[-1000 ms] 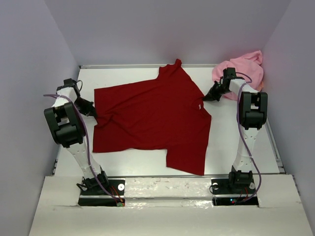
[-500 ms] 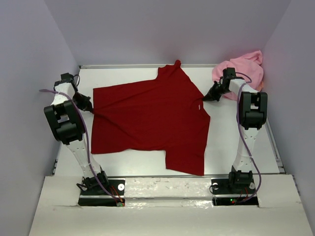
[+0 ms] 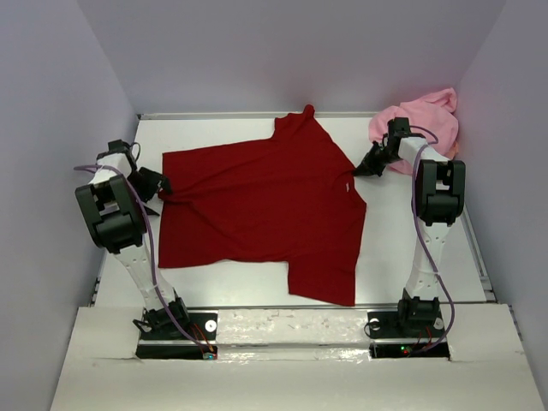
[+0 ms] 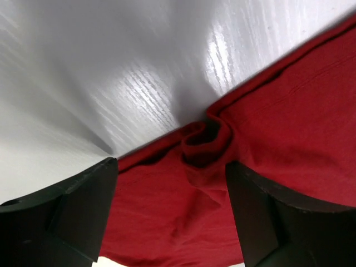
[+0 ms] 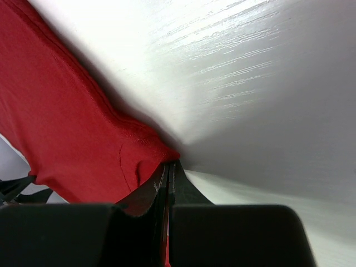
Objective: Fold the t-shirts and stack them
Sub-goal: Flatten out the tshirt, then grap the side of the flattened tshirt furthest away from the robot with both arms
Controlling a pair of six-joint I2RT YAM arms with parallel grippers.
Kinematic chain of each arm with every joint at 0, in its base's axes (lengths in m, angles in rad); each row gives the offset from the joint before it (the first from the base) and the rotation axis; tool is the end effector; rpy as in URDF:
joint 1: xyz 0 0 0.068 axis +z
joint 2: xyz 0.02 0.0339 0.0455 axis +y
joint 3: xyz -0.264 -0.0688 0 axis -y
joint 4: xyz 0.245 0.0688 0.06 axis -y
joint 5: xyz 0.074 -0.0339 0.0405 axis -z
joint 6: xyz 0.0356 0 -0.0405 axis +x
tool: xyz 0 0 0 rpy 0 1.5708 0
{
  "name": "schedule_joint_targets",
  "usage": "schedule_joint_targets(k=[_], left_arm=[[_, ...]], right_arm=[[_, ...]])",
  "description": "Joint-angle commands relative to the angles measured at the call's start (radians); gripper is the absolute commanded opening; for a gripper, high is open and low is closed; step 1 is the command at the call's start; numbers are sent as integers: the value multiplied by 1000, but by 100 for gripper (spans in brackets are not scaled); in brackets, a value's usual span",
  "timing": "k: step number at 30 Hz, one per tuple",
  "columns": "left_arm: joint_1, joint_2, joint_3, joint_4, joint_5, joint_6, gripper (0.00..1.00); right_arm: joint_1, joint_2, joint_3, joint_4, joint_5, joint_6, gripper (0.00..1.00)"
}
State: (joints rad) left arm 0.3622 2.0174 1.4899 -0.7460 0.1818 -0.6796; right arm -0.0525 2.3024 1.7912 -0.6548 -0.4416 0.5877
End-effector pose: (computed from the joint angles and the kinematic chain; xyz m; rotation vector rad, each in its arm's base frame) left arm 0.3837 0.1385 0.1759 -1.3891 2.4995 -0.3250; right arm 0.4814 -0.0101 0.1448 0.7514 2.6726 0.7508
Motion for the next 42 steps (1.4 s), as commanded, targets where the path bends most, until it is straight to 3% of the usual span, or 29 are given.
schedule_joint_targets(k=[1, 6, 11, 19, 23, 33, 42], left_arm=[[9, -117, 4, 40, -2, -9, 90], [18, -124, 107, 14, -73, 0, 90], [27, -147, 142, 92, -25, 14, 91], [40, -158, -26, 601, 319, 23, 91], [60, -83, -109, 862, 494, -55, 91], [63, 93, 47, 806, 521, -20, 91], [60, 204, 185, 703, 463, 23, 91]], right_arm=[[-6, 9, 25, -25, 49, -14, 0], [-15, 8, 23, -25, 47, -15, 0], [-15, 2, 27, -26, 49, -19, 0], [-15, 5, 54, -28, 20, -25, 0], [-15, 5, 89, -28, 12, -35, 0], [-44, -6, 157, -43, 0, -28, 1], [-44, -12, 142, -43, -17, -22, 1]])
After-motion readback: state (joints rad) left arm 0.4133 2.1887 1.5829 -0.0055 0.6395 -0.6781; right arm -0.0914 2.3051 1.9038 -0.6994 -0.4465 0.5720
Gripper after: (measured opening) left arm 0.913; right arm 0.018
